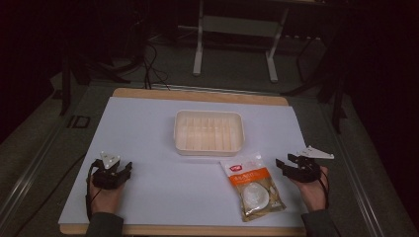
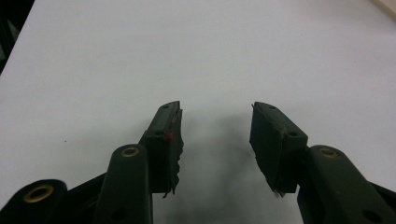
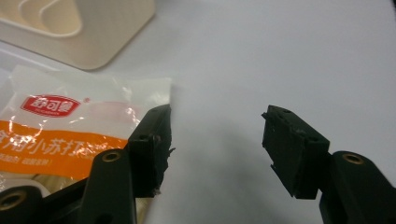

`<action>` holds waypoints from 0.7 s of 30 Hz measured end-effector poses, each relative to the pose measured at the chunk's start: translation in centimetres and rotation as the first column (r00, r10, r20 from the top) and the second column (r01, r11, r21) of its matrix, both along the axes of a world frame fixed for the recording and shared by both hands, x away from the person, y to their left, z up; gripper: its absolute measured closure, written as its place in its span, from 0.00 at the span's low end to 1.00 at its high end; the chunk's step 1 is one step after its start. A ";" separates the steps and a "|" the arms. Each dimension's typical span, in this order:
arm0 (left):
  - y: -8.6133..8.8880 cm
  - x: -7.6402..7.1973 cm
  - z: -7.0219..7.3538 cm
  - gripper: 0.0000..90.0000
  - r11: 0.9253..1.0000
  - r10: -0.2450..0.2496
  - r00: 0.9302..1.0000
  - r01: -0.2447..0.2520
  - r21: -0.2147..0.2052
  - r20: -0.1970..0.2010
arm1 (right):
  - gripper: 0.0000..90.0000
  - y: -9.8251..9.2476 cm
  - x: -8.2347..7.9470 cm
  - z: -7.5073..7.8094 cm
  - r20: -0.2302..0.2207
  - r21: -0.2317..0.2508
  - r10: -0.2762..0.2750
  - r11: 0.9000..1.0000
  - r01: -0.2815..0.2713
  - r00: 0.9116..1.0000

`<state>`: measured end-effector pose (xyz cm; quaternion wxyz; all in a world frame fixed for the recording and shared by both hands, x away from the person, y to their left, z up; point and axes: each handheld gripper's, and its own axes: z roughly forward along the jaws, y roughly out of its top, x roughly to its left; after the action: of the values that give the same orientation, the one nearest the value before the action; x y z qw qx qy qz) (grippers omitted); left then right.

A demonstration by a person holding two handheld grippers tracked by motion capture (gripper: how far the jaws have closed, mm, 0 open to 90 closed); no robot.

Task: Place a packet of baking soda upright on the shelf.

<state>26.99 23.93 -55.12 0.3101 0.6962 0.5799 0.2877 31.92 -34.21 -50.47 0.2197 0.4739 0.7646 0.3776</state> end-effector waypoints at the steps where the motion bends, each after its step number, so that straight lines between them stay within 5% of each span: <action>1: 0.0 0.0 0.0 0.59 1.000 -0.002 1.000 0.002 0.000 0.000 | 0.46 0.2 0.2 0.0 -0.004 -0.002 0.008 1.000 -0.008 1.000; 21: -0.3 0.0 0.0 0.57 1.000 -0.020 1.000 0.020 0.011 0.009 | 0.45 3.9 5.0 -0.3 -0.067 -0.044 0.146 0.988 -0.149 0.987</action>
<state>26.98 23.60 -55.15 0.3118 0.7025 0.5699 0.2908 36.96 -30.35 -50.76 0.1783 0.4221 0.8131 0.3590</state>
